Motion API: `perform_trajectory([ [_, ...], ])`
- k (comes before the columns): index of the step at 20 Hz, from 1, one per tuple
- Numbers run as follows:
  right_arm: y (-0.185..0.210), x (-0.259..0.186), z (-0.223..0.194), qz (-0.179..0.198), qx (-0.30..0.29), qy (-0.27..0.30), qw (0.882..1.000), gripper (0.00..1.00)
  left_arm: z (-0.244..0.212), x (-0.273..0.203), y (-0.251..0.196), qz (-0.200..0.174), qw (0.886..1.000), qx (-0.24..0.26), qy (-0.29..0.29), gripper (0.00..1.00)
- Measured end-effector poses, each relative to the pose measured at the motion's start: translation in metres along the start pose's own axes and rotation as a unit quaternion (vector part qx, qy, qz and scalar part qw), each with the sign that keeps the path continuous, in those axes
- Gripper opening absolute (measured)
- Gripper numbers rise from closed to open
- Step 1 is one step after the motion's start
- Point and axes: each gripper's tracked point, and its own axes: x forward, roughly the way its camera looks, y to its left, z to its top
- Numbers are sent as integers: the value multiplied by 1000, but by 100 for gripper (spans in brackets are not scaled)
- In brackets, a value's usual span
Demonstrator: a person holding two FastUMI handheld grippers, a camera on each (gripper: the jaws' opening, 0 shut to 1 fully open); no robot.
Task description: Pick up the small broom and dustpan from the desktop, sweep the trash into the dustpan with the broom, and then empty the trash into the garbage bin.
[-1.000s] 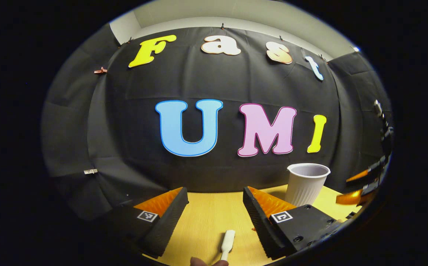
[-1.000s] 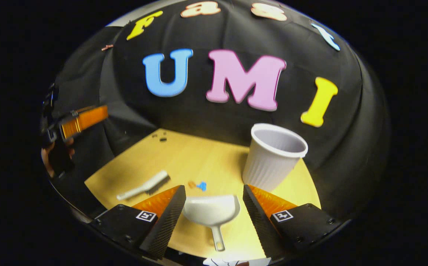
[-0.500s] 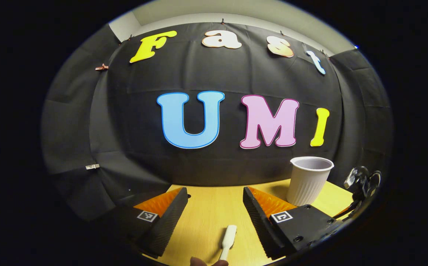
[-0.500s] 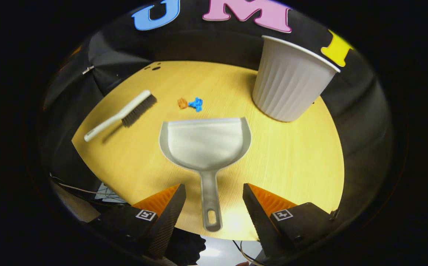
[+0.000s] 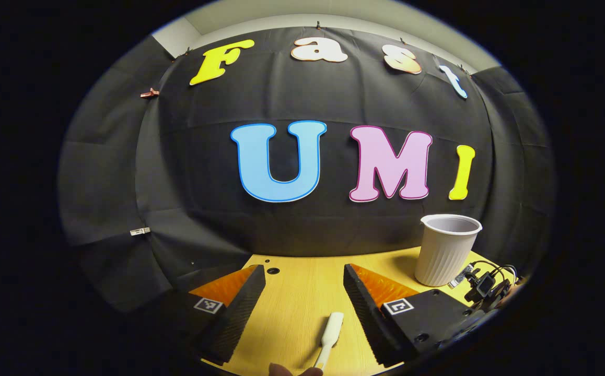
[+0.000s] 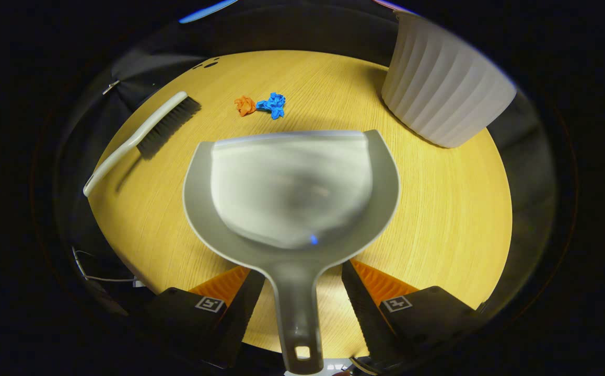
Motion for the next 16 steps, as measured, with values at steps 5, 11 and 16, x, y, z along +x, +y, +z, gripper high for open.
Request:
perform_trajectory([
  [5, 5, 4, 13, 8, -3, -10, 1000, 84, -12, 10, -2, 11, 1000, -8, 16, 96],
  [11, 4, 6, 17, 27, -23, -16, 999, 41, -38, 27, -15, 11, 999, -4, 48, 96],
  [16, -4, -9, 17, 39, -42, -18, 998, 36, -84, 46, -29, -34, 992, -1, 125, 96],
])
